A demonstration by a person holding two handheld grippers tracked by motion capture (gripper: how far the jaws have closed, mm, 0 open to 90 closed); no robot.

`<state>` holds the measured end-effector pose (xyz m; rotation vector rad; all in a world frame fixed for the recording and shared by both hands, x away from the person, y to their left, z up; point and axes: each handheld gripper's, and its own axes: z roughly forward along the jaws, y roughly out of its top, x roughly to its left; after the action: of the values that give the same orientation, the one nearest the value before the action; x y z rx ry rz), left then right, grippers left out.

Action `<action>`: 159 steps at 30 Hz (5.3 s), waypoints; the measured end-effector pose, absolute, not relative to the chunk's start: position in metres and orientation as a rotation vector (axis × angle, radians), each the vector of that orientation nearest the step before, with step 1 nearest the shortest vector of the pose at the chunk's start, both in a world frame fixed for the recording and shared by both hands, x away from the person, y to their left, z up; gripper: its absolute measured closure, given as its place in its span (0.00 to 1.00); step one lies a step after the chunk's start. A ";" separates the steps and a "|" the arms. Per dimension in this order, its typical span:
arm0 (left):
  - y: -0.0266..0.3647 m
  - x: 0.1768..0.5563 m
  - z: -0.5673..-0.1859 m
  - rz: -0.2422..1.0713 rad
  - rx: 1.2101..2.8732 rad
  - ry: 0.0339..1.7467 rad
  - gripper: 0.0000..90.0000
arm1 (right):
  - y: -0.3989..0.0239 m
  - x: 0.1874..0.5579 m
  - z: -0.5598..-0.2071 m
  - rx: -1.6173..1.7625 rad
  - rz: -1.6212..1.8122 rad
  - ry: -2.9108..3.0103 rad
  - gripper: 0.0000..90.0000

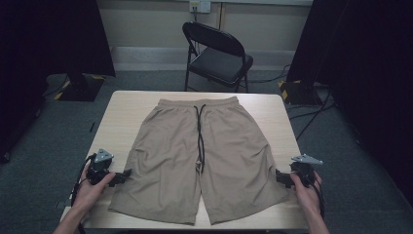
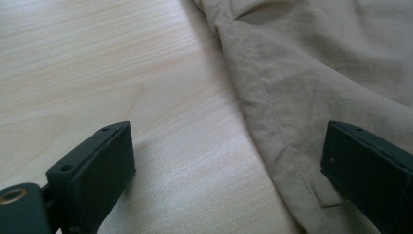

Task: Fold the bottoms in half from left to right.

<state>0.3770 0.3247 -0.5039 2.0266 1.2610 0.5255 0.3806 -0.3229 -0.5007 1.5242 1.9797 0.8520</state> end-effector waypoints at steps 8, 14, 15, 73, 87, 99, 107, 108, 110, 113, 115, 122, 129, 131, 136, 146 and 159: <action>0.323 0.376 -0.500 0.505 2.048 1.290 0.07 | -0.318 0.379 -0.500 1.542 0.836 1.964 0.12; 0.327 0.376 -0.496 0.479 2.035 1.308 0.18 | -0.316 0.376 -0.496 1.556 0.830 1.985 0.16; 0.328 0.376 -0.495 0.478 2.034 1.315 0.18 | -0.316 0.376 -0.495 1.546 0.830 1.993 0.16; 0.224 0.384 -0.493 0.358 2.204 0.979 0.24 | -0.220 0.410 -0.496 1.223 0.941 2.308 0.21; 0.227 0.385 -0.484 0.256 2.193 0.988 0.32 | -0.238 0.403 -0.497 1.266 0.949 2.252 0.20; 0.270 0.402 -0.476 0.360 2.101 1.113 0.28 | -0.219 0.399 -0.474 1.265 1.084 2.207 0.26; 0.292 0.413 -0.482 0.381 2.061 1.193 0.32 | -0.161 0.378 -0.454 1.085 1.218 2.311 0.41; 0.292 0.414 -0.483 0.375 2.064 1.188 0.32 | -0.146 0.376 -0.453 1.069 1.257 2.339 0.44; 0.290 0.413 -0.483 0.366 2.078 1.185 0.32 | -0.123 0.372 -0.451 1.014 1.277 2.397 0.44; 0.290 0.413 -0.484 0.353 2.081 1.179 0.34 | -0.101 0.365 -0.448 0.965 1.299 2.435 0.46; 0.289 0.412 -0.485 0.348 2.079 1.173 0.36 | -0.078 0.358 -0.447 0.903 1.323 2.484 0.46; 0.284 0.412 -0.489 0.346 2.111 1.153 0.38 | 0.011 0.342 -0.457 0.697 1.341 2.685 0.55; 0.283 0.412 -0.490 0.362 2.119 1.143 0.38 | 0.054 0.332 -0.466 0.633 1.359 2.775 0.64; 0.282 0.411 -0.491 0.370 2.120 1.146 0.37 | 0.068 0.327 -0.471 0.616 1.325 2.814 0.65; 0.281 0.411 -0.491 0.379 2.131 1.139 0.36 | 0.091 0.321 -0.482 0.596 1.327 2.847 0.56; 0.280 0.411 -0.491 0.384 2.121 1.143 0.35 | 0.117 0.315 -0.499 0.631 1.331 2.775 0.40; 0.280 0.411 -0.492 0.382 2.109 1.155 0.34 | 0.119 0.301 -0.502 0.477 1.232 2.699 0.43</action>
<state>0.4106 0.2796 -0.4918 2.1089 1.1549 0.3821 0.3011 0.1191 -0.5019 0.4774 2.6992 1.2325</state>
